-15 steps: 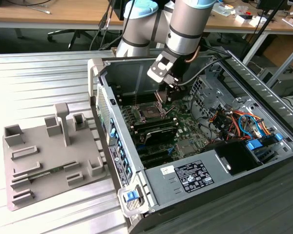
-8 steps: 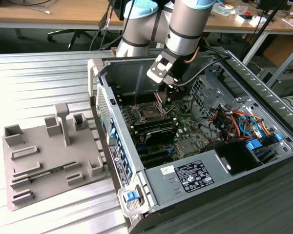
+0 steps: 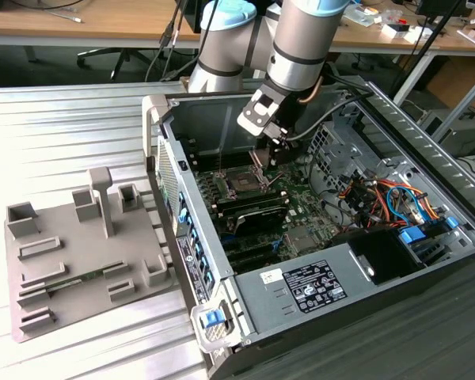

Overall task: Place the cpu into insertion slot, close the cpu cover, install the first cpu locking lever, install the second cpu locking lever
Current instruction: 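Place the cpu into insertion slot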

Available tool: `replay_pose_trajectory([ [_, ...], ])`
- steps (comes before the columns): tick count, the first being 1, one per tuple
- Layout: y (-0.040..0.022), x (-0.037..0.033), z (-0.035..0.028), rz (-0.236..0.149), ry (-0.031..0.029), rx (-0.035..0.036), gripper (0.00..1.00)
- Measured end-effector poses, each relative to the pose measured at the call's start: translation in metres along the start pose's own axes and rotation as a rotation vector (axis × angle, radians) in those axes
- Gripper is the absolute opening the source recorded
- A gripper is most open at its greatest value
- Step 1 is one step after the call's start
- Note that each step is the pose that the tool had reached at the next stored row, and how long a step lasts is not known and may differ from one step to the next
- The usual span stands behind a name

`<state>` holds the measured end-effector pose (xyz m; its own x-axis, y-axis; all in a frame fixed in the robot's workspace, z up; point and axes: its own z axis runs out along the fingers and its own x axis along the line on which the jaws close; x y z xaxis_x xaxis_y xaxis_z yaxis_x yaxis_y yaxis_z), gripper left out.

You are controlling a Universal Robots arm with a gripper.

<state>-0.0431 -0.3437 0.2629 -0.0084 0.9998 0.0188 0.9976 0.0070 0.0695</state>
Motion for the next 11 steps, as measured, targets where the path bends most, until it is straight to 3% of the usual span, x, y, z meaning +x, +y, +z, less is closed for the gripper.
replay_pose_trajectory([
  [11,-0.0018,0.0000,0.0022,0.000,0.0000,0.0000,0.55],
])
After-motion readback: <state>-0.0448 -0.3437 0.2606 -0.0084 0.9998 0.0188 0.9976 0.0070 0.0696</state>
